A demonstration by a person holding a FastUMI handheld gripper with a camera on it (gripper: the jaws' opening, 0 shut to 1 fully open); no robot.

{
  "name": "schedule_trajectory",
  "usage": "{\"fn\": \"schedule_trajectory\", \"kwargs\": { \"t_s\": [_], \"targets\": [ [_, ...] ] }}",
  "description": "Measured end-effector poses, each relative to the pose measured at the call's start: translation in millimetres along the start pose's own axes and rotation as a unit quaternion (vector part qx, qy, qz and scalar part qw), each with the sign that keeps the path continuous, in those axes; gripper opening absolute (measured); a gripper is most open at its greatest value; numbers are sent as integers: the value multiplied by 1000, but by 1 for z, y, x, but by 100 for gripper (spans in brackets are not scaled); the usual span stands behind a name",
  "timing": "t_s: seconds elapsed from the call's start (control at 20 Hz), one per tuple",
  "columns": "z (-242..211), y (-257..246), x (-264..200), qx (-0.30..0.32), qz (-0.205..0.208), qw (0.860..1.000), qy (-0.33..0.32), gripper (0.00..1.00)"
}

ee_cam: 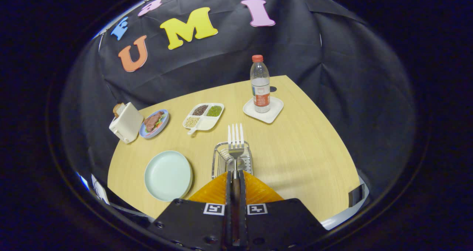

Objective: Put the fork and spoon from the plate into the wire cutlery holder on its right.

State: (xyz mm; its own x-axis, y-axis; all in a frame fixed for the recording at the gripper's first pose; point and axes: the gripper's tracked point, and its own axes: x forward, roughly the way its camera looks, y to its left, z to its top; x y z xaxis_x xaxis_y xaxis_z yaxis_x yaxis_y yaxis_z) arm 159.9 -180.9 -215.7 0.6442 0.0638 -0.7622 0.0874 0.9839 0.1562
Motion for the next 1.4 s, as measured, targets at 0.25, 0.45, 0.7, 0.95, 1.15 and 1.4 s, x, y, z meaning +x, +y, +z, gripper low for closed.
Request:
{"fn": "schedule_trajectory", "kwargs": {
  "t_s": [0.25,0.45,0.7,0.95,1.15,1.4],
  "targets": [
    [12,5,0,3,5,1000,-19,1],
    [18,9,-7,4,9,999,-38,13],
    [19,12,-22,3,3,998,-62,25],
    [29,36,-58,-4,17,992,-126,64],
    [29,55,-86,-2,21,985,-169,83],
    [23,73,-125,-19,4,972,-236,95]
  ]
}}
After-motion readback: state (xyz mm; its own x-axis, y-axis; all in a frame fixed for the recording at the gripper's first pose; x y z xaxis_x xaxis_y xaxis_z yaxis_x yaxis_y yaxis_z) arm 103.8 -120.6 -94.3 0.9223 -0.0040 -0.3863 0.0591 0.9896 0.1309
